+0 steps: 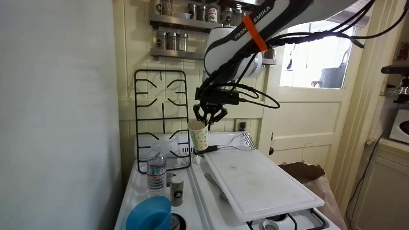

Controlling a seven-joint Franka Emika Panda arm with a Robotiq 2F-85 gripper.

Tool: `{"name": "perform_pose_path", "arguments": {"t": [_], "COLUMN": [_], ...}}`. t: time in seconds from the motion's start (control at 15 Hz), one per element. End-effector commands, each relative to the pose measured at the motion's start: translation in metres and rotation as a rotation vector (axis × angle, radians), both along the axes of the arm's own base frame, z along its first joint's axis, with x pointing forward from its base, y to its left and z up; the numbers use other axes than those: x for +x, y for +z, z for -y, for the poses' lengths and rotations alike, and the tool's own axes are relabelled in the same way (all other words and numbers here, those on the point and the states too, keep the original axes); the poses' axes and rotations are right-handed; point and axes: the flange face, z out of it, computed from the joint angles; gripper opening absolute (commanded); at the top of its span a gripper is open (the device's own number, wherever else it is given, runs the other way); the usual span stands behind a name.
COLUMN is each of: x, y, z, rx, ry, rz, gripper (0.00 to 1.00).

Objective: Put the coffee cup on the left side of the stovetop.

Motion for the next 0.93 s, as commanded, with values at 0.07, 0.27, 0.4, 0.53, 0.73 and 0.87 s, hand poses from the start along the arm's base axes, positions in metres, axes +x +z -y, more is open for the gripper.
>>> {"name": "perform_pose_path", "arguments": {"t": [0.07,0.27,0.4,0.53,0.73,0.87], "x": [0.012,0.010,0.008,0.008,0.009,0.015], "y": [-0.012,-0.030,-0.043,-0.040,-0.044,-0.043], "z": [-0.020,-0.030,-0.035,-0.031,-0.030,-0.033], "rx": [0.022,0.035,0.034,0.020,0.019,0.000], "ry": [0.128,0.234,0.295,0.269,0.272,0.289], "rz": [-0.034,-0.078,-0.100,-0.088,-0.094,-0.115], "gripper": [0.02,0.02,0.02,0.02,0.07,0.02]}}
